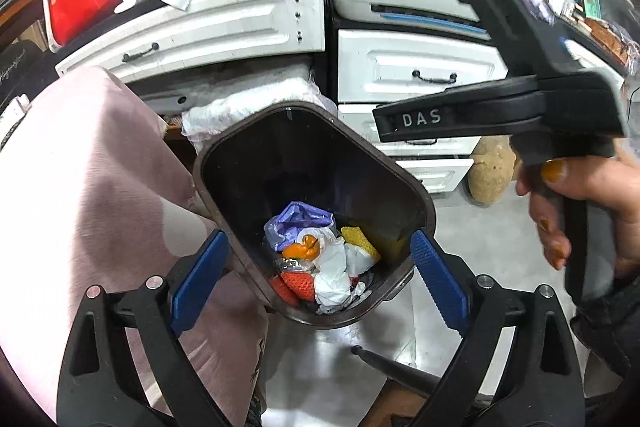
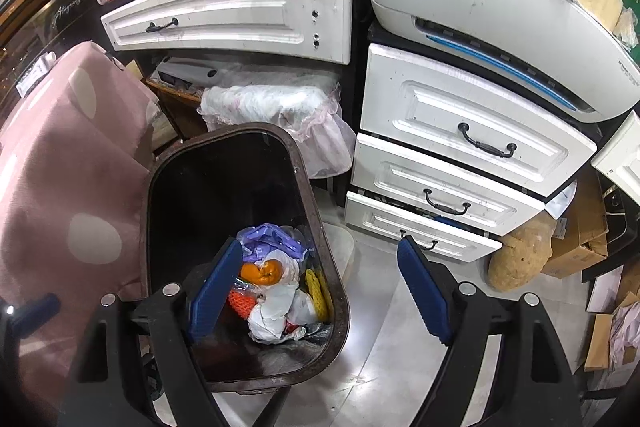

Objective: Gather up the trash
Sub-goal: 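Lower the green snack packet into the bin and open the left gripper, then move both tools away from the bin back over the table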

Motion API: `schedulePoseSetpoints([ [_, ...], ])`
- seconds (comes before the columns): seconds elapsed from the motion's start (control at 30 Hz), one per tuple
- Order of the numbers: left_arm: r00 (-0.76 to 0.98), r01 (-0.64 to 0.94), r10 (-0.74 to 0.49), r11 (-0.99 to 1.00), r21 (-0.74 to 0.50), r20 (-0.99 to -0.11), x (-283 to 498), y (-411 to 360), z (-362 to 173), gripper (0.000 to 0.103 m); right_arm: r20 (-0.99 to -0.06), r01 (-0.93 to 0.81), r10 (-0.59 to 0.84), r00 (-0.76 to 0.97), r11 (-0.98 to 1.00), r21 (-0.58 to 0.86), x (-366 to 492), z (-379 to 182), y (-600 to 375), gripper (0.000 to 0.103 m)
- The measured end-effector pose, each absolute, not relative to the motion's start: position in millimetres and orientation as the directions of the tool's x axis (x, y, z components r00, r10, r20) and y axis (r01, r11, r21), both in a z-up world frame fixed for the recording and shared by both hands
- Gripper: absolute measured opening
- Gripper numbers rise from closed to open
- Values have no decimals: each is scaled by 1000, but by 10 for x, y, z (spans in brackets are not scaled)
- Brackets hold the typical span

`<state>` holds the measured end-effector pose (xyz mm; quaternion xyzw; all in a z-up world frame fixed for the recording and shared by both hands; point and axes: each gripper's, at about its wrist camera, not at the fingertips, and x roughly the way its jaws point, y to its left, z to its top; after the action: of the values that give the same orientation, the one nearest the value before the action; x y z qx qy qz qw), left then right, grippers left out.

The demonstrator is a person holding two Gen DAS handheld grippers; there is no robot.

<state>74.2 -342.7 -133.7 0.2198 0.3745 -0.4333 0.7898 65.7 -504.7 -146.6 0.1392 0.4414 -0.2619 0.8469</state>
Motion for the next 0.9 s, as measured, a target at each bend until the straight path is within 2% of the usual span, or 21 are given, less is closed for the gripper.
schedulePoseSetpoints([
  [0.27,372,844,-600,536,-11,-708,656,-3071,-893,93,-794,530,-307,524,848,22,662,-1305,-4937,80],
  [0.43,420,820,-604,573,-3,-678,715,-2781,-704,94,-789,478,-227,571,873,95,703,-1214,-4812,81],
  [0.67,504,747,-561,665,5,-657,1075,-2242,-512,94,-763,345,-134,632,931,122,862,-997,-4380,81],
  [0.9,641,591,-433,805,48,-634,1658,-1530,-386,94,-744,209,-48,667,970,124,1128,-812,-3973,81],
])
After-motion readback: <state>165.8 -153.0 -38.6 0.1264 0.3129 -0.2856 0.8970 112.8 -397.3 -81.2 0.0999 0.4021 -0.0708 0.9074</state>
